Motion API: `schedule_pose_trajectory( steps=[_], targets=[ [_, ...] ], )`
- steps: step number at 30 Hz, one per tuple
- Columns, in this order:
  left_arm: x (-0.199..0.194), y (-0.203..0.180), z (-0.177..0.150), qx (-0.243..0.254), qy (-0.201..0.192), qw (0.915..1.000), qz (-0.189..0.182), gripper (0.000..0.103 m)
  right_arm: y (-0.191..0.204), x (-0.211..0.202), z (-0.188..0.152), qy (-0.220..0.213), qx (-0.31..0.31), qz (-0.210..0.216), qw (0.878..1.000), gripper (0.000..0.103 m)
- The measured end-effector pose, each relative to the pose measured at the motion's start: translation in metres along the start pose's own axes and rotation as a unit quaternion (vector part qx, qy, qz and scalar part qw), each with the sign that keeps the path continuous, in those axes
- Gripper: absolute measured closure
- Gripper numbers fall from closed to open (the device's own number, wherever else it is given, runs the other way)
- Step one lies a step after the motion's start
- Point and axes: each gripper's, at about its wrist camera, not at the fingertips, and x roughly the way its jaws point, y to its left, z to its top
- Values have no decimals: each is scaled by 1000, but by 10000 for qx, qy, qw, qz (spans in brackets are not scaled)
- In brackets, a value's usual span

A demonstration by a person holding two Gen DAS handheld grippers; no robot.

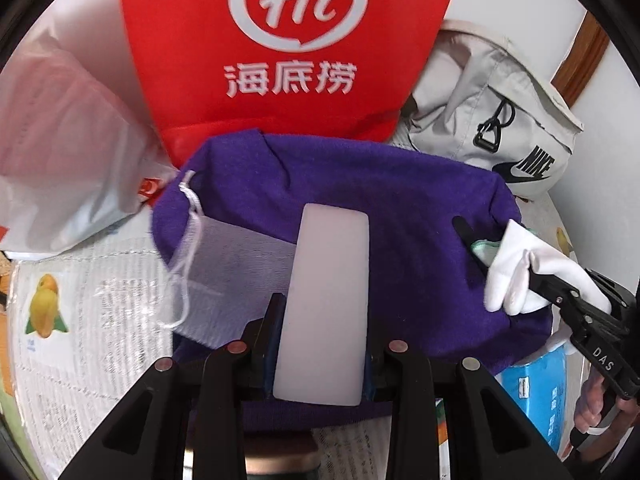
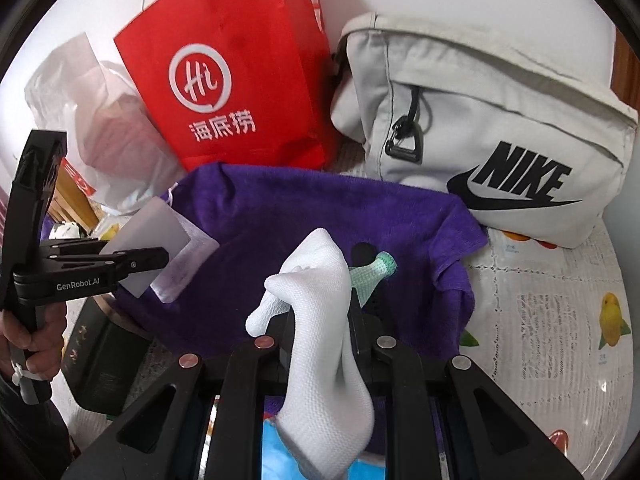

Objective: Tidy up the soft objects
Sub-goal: 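Carry the sponge block and sock over the purple towel with both tools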

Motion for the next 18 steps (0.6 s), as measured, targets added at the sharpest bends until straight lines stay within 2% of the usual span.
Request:
schedule_pose_trajectory(
  steps=[13, 15, 17, 18],
  targets=[
    [31, 0, 13, -106, 293, 9995, -66, 71, -2, 28, 13, 292, -248, -21, 9993, 82],
    [34, 1, 13, -108, 352, 9992, -122, 64, -3, 31, 12, 354, -210, 14, 9992, 81],
    [34, 0, 14, -68, 321, 9994, -110, 49, -2, 34, 11, 358, -236, 30, 9991, 80],
    [34, -1, 15, -34, 280, 9996, -86, 45, -2, 35, 11, 367, -250, 26, 9990, 75]
  ],
)
